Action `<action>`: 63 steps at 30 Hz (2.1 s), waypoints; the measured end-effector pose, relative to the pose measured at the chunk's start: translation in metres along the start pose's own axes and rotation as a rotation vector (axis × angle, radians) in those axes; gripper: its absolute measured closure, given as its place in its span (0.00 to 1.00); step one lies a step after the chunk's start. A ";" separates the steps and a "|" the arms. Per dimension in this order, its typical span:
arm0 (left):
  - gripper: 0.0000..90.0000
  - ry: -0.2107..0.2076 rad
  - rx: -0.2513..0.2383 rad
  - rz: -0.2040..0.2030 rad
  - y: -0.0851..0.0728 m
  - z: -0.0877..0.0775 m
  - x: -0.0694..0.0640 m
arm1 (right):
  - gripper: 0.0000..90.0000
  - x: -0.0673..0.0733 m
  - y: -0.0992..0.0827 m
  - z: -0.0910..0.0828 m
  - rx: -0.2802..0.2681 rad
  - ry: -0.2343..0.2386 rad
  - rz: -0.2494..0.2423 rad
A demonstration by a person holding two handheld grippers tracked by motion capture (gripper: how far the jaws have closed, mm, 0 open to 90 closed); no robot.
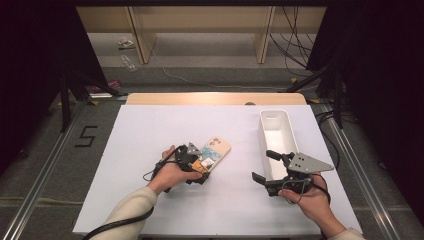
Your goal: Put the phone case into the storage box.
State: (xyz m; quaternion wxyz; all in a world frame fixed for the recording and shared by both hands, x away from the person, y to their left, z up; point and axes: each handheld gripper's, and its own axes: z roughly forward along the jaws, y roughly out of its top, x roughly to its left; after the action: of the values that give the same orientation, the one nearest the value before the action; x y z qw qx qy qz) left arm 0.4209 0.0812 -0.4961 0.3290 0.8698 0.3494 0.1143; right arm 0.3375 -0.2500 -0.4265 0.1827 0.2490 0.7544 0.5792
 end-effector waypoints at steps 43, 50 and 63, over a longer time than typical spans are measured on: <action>0.13 0.047 -0.034 -0.021 0.006 -0.012 -0.004 | 0.14 0.000 0.001 -0.001 -0.013 0.001 0.003; 0.13 0.051 -0.061 -0.020 0.010 -0.019 -0.005 | 0.14 0.000 0.001 -0.001 -0.015 0.000 0.005; 0.13 0.065 -0.113 -0.020 0.017 -0.036 -0.005 | 0.14 0.000 0.002 -0.001 -0.014 -0.001 0.005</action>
State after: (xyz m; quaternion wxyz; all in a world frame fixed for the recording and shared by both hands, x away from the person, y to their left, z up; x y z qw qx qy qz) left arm 0.4106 0.0862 -0.4573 0.3674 0.8420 0.3617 0.1587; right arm 0.3369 -0.2504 -0.4246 0.1835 0.2496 0.7496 0.5849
